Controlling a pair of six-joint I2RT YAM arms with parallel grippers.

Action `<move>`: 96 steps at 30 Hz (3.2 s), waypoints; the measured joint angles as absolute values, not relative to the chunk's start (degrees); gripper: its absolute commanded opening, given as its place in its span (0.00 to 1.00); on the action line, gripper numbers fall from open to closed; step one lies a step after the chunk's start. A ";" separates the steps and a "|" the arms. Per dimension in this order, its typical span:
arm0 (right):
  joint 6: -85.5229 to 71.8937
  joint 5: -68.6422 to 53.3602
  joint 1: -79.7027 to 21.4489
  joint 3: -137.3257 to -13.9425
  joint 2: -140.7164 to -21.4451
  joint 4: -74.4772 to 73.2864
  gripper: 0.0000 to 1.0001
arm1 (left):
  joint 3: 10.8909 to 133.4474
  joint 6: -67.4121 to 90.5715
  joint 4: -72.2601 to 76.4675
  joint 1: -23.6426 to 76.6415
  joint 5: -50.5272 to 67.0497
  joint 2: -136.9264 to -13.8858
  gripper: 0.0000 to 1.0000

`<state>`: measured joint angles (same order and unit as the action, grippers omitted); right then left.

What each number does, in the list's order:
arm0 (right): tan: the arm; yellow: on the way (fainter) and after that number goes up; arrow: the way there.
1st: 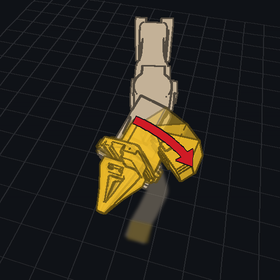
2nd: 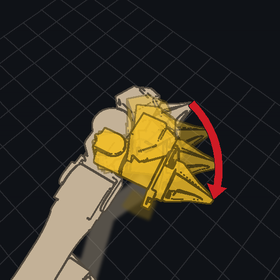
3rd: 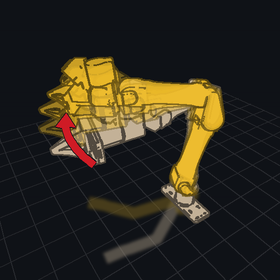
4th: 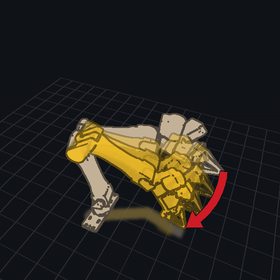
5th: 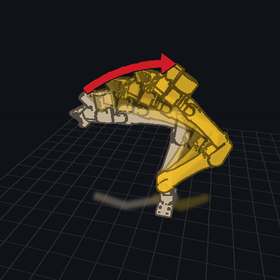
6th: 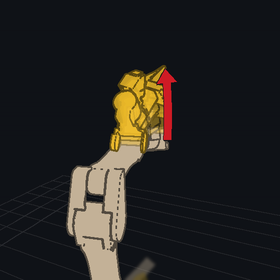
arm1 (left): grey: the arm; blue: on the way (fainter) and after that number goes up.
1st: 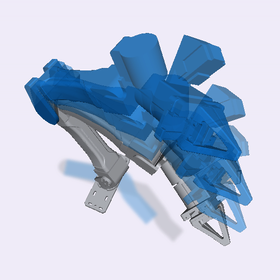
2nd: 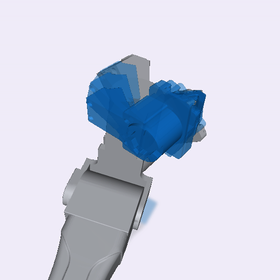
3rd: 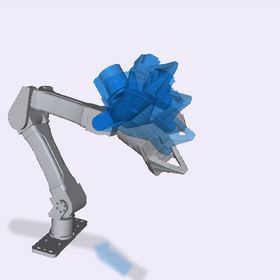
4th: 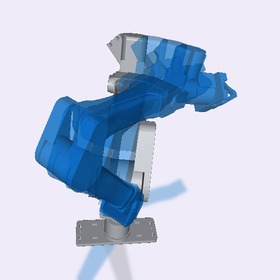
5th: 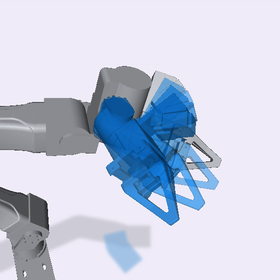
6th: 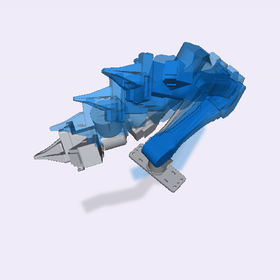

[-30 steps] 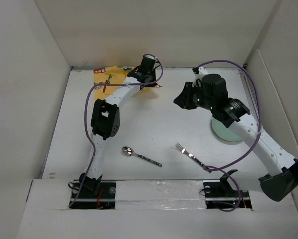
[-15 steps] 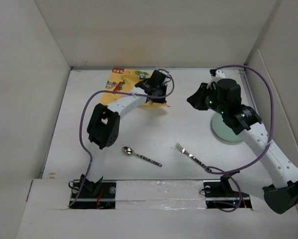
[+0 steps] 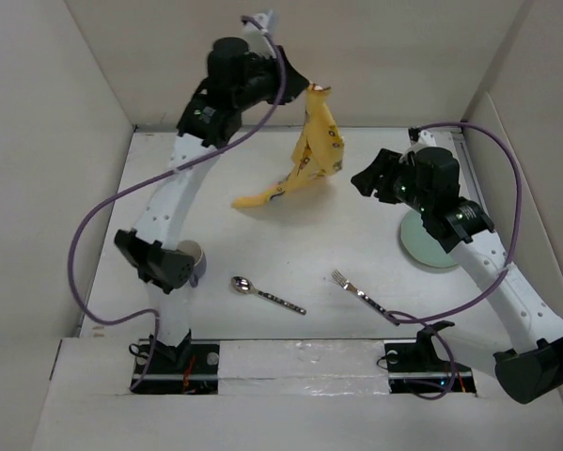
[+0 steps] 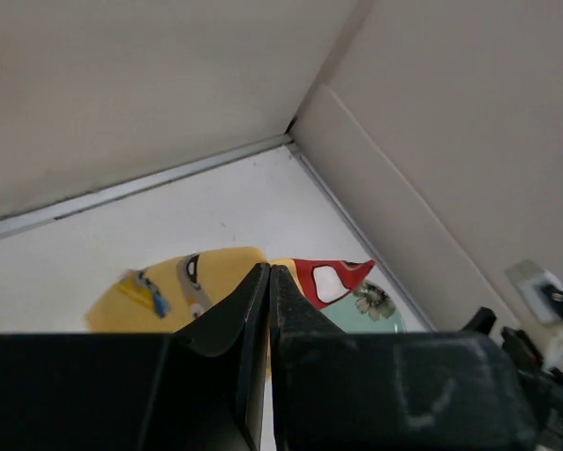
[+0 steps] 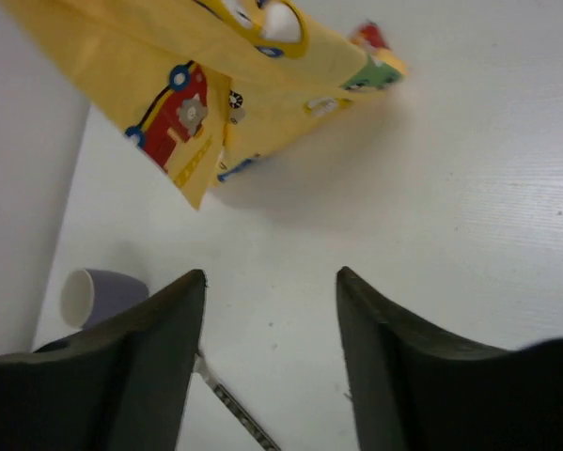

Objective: Set the dinner table for one person

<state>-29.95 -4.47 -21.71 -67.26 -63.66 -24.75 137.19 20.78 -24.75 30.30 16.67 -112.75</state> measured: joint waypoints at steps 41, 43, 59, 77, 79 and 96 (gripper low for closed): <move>-29.91 -0.19 -44.31 -66.57 -101.34 -24.21 0.66 | 112.05 30.50 -8.25 5.45 26.30 -124.68 0.00; -29.34 0.95 -44.40 -68.29 -104.90 -24.47 0.61 | 111.81 30.50 -8.23 5.41 26.41 -124.62 0.00; -25.21 12.36 -44.60 -72.40 -93.10 -34.70 0.07 | 105.95 30.98 -6.52 5.39 26.30 -110.96 0.00; -20.27 3.64 -43.99 -67.88 -104.64 -29.61 0.68 | 98.21 30.89 -4.80 5.39 25.21 -104.14 0.00; -20.23 3.70 -43.99 -67.90 -104.88 -28.60 0.66 | 97.93 30.89 -5.02 5.26 25.26 -104.20 0.00; -21.34 7.44 -43.97 -68.42 -103.98 -27.68 0.00 | 97.84 30.09 -5.23 4.78 25.06 -104.20 0.00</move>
